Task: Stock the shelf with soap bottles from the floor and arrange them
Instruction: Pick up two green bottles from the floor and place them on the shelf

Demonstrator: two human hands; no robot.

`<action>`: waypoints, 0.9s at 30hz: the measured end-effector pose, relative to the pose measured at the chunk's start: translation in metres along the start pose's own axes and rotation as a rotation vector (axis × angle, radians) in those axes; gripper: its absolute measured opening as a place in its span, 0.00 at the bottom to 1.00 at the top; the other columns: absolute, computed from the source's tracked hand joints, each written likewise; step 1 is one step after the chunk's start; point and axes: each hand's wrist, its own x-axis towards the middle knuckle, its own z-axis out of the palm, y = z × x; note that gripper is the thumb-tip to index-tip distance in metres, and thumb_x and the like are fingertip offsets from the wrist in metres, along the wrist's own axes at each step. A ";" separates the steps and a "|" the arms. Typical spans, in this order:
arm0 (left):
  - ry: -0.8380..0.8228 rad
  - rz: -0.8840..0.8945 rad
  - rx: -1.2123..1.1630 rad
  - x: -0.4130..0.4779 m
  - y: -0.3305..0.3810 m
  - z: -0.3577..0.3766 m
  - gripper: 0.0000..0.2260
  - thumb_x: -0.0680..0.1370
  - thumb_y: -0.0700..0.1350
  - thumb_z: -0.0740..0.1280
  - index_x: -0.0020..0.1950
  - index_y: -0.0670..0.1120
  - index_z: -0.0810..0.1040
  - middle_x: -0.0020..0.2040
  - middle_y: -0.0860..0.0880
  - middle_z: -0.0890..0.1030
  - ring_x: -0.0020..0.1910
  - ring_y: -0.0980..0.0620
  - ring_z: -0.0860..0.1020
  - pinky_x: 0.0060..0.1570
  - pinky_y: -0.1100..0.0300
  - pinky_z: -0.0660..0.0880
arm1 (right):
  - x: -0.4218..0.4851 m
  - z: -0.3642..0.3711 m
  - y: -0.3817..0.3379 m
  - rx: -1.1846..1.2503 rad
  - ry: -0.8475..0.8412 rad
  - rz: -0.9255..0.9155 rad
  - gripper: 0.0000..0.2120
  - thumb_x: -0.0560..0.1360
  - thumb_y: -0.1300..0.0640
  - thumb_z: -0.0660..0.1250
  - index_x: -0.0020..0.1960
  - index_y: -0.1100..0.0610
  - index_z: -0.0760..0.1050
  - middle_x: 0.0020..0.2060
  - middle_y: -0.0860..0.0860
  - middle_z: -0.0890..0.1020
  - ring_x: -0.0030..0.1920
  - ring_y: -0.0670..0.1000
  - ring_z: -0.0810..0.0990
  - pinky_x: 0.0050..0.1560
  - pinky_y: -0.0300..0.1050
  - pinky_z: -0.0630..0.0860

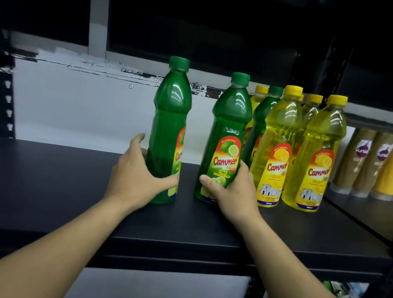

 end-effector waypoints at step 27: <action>0.028 0.126 0.052 -0.003 -0.001 -0.001 0.38 0.77 0.57 0.70 0.80 0.53 0.52 0.71 0.49 0.71 0.66 0.46 0.74 0.60 0.48 0.72 | -0.012 -0.004 -0.015 -0.112 0.058 -0.086 0.51 0.74 0.47 0.74 0.81 0.48 0.41 0.67 0.55 0.65 0.66 0.56 0.70 0.63 0.48 0.70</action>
